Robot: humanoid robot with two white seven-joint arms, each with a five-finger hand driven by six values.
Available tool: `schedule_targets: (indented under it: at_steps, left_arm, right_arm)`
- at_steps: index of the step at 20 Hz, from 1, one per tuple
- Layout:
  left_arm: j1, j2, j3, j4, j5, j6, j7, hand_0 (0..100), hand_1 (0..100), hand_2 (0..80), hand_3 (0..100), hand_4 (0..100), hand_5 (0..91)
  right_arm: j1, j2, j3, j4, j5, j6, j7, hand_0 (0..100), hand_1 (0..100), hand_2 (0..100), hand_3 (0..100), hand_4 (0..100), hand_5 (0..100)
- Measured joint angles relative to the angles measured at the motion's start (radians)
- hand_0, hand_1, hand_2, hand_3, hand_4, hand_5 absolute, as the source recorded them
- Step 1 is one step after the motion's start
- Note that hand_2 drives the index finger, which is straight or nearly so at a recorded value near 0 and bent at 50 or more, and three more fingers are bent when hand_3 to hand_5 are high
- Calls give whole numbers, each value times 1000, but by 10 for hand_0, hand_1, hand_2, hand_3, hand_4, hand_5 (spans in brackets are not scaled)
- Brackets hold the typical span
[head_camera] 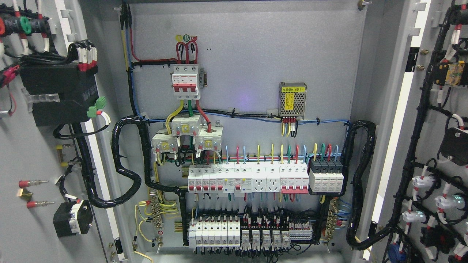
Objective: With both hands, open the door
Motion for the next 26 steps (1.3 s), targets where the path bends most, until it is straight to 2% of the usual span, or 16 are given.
schedule_targets:
  at_steps: [5, 9, 13, 21, 26]
  left_arm:
    - [22, -3, -17, -47, 0, -103, -5, 0, 0, 0, 0, 30, 0]
    - [67, -6, -54, -138, 22, -122, -10, 0, 0, 0, 0, 31, 0]
    - [122, -3, -119, -261, 83, -124, -15, 0, 0, 0, 0, 31, 0]
    - [265, 38, -288, -597, 248, -128, -6, 0, 0, 0, 0, 31, 0]
    - [379, 82, -378, -859, 306, -118, -2, 0, 0, 0, 0, 30, 0]
  right_arm:
    - [57, -32, -45, 7, 16, -69, -25, 0, 0, 0, 0, 0, 0]
    - [113, -64, -76, 9, 36, -189, -37, 0, 0, 0, 0, 0, 0]
    - [184, -95, -103, 9, 59, -310, -38, 0, 0, 0, 0, 0, 0]
    - [365, -171, -157, -29, 77, -388, -39, 0, 0, 0, 0, 0, 0]
    - [459, -221, -194, -62, 80, -504, -40, 0, 0, 0, 0, 0, 0]
